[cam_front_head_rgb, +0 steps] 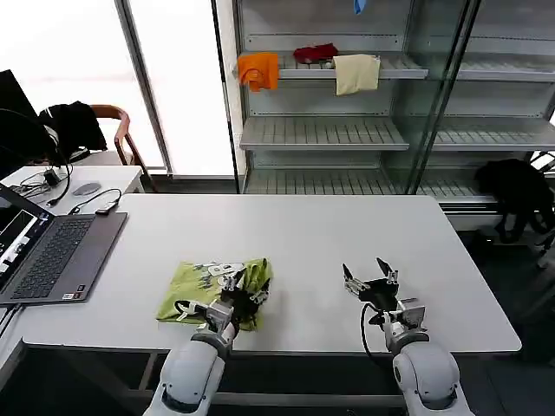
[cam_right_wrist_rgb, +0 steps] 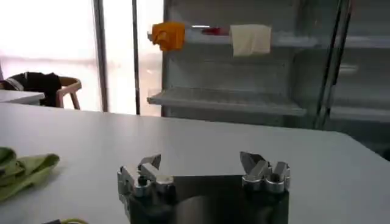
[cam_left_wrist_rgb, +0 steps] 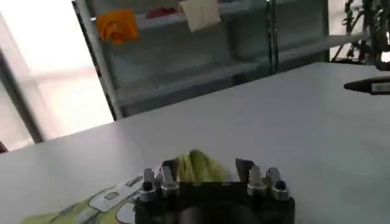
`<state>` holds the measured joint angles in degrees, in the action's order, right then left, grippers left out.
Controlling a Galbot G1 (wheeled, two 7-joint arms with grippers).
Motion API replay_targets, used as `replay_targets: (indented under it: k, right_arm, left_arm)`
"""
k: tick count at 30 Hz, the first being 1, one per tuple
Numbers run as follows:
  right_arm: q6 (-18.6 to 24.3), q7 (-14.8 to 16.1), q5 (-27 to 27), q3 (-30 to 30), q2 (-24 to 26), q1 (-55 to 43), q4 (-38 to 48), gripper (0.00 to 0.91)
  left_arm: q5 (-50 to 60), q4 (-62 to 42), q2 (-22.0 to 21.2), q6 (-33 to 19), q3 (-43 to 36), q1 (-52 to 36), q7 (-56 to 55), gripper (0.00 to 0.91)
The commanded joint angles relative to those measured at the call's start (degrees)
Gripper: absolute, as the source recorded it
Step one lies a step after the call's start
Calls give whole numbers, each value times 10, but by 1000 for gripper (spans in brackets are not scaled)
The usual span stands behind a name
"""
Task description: Fold and organize the clothes.
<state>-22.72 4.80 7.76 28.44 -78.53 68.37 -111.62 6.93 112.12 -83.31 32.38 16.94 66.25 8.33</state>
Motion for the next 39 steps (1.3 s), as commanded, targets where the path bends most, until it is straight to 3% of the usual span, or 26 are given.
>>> replay_targets:
  k: [1,6,10,18,35,37,39]
  right_arm:
    - [0,0,0,1,0,1,-5,907]
    - [-5,-3,-3,-6,-3,4,-11,907]
    - [-12,-7,-10,-17,-7,-4,-9,907]
    - [-19,-11,-25,-34,-16,-14,-9,907]
    - [-17,-10,-26,-25,-14,-17,8,907]
    - [-16,-9,-27,-26,-15,-19,13,907]
    - [-16,-9,-28,-27,-17,-21,16,907]
  left_arm:
    - [-108,52,35,-2,76,-3,-8,907]
    - [-219,19,79,5,226,-11,0,907]
    - [-238,-19,101,-3,277,2,13,907]
    - [-222,-58,88,-24,263,29,13,907]
    - [-183,-77,63,-11,227,30,5,907]
    - [-183,-78,62,-11,225,32,6,796]
    - [-184,-80,61,-11,225,32,7,504]
